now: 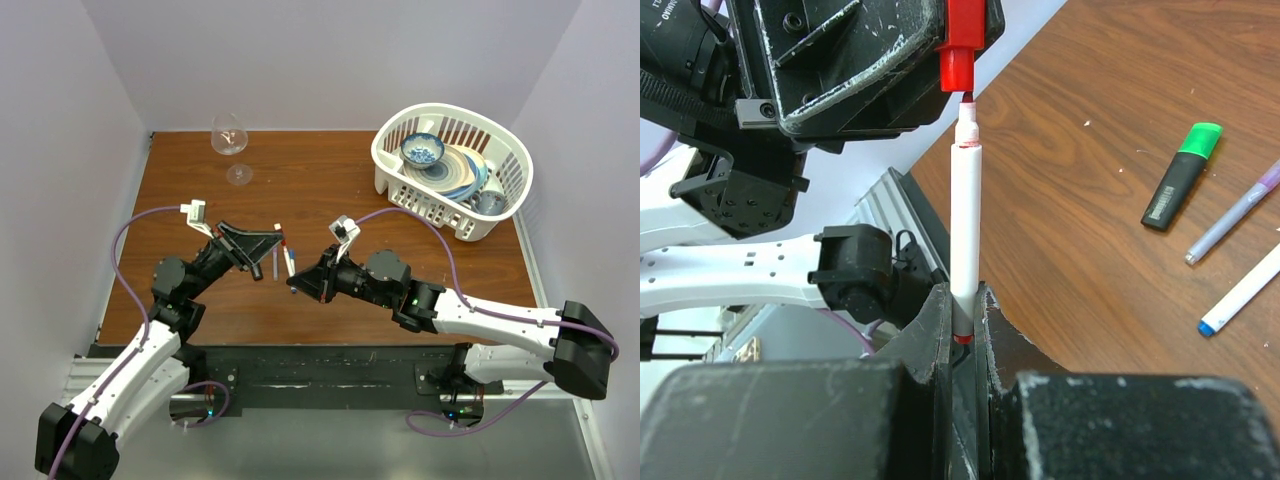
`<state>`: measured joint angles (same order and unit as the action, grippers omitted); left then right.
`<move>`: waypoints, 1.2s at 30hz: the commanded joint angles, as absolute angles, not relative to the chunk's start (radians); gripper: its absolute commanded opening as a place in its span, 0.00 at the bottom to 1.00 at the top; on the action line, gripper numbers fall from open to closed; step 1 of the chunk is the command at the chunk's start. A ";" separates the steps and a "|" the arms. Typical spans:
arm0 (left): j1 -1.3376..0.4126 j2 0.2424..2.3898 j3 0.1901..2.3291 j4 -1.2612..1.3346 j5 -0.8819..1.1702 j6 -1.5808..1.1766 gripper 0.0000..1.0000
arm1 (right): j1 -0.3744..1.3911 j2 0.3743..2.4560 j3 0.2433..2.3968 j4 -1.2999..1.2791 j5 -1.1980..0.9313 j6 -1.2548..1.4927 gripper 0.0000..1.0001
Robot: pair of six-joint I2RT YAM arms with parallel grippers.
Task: Insert the pens into the pen caps
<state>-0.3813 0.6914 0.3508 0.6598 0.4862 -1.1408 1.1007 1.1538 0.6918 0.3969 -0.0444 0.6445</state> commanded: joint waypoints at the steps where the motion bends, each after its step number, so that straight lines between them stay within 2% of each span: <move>1: -0.393 0.678 0.348 0.657 0.494 -1.108 0.00 | 1.108 1.141 0.738 0.446 -0.037 0.644 0.00; 36: -0.396 0.660 0.399 0.557 0.502 -1.037 0.00 | 1.108 1.146 0.752 0.405 -0.011 0.649 0.00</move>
<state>-0.3897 0.6682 0.3702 0.5419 0.4831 -1.0512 1.1015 1.1542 0.6987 0.3653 -0.0402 0.6518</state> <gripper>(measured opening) 0.205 0.056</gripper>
